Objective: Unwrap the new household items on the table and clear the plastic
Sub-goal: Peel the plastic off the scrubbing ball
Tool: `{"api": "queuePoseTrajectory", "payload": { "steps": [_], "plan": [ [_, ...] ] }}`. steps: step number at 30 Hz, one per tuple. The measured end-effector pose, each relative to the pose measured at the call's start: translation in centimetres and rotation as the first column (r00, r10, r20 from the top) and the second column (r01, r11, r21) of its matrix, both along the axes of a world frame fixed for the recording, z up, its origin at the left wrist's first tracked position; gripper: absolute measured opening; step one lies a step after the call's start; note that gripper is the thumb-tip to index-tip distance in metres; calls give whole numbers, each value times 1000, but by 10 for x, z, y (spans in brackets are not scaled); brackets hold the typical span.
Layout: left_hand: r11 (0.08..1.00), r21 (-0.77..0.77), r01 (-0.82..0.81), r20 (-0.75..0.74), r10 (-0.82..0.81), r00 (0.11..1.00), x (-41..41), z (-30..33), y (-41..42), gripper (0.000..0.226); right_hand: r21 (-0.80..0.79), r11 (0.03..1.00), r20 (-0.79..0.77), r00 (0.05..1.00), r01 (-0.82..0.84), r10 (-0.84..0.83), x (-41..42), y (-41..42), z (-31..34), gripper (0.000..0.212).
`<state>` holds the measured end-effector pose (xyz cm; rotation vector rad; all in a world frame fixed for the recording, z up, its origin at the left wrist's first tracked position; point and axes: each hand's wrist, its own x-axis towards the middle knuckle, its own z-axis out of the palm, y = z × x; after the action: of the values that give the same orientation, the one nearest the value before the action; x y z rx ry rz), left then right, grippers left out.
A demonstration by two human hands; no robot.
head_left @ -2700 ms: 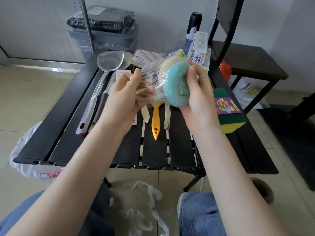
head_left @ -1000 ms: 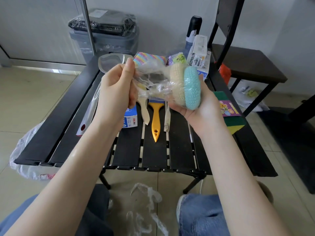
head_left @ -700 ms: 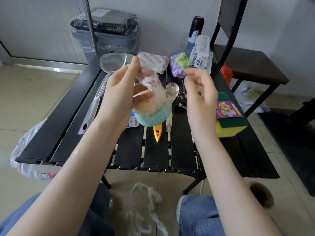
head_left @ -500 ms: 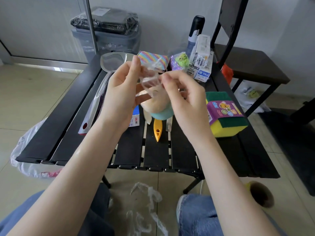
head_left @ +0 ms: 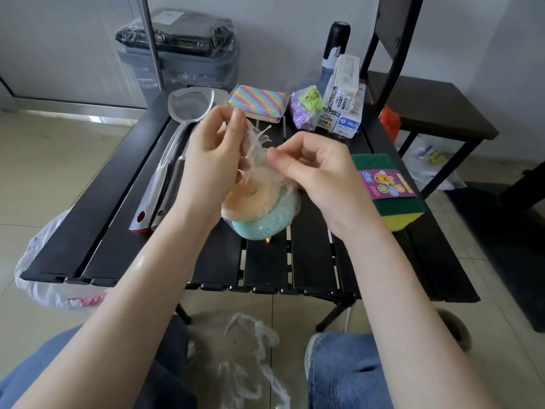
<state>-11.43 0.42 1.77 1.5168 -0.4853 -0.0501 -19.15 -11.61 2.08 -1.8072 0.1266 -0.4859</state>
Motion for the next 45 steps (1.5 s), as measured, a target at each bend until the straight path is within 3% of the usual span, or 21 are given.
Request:
{"api": "queuePoseTrajectory", "payload": {
  "steps": [3,6,11,15,18,20,23,29,36,39,42,45],
  "plan": [
    [996,-59,-72,-60,69,996,9,5,9,25,95,993,-16,997,74,-72,-5,-14,3,15],
    [985,-166,-38,-82,25,996,11,12,17,26,90,987,-46,991,131,-128,-8,-22,7,13],
    [956,-230,181,-46,-196,980,-1,5,5,24,47,993,-334,935,-112,121,-2,-1,-1,39],
    [899,-321,298,-98,-344,934,-1,2,4,26,412,901,-218,946,-133,239,1,2,-3,44],
    [936,-234,262,-54,-281,958,0,3,6,24,590,801,-169,955,-99,242,1,0,-2,44],
    [998,-4,69,130,-68,989,-1,6,6,23,566,824,-161,977,-26,141,2,-2,-3,31],
    [957,192,-218,355,140,925,-5,7,6,20,436,896,-81,995,85,-55,3,-6,-3,27],
    [950,211,-231,385,136,913,-8,8,5,20,128,937,109,935,325,-339,5,-8,-6,46],
    [986,158,-57,251,16,968,-11,17,5,14,148,914,134,908,379,-398,6,-11,-9,50],
    [990,140,-22,24,19,1000,-8,16,5,16,213,898,116,902,385,-415,7,-11,-11,47],
    [950,234,208,-255,-147,956,-1,13,11,20,237,884,132,888,403,-440,6,-11,-10,43],
    [805,277,525,-365,-418,832,1,11,18,17,317,847,108,871,427,-480,5,-15,-7,41]
  ]
}}
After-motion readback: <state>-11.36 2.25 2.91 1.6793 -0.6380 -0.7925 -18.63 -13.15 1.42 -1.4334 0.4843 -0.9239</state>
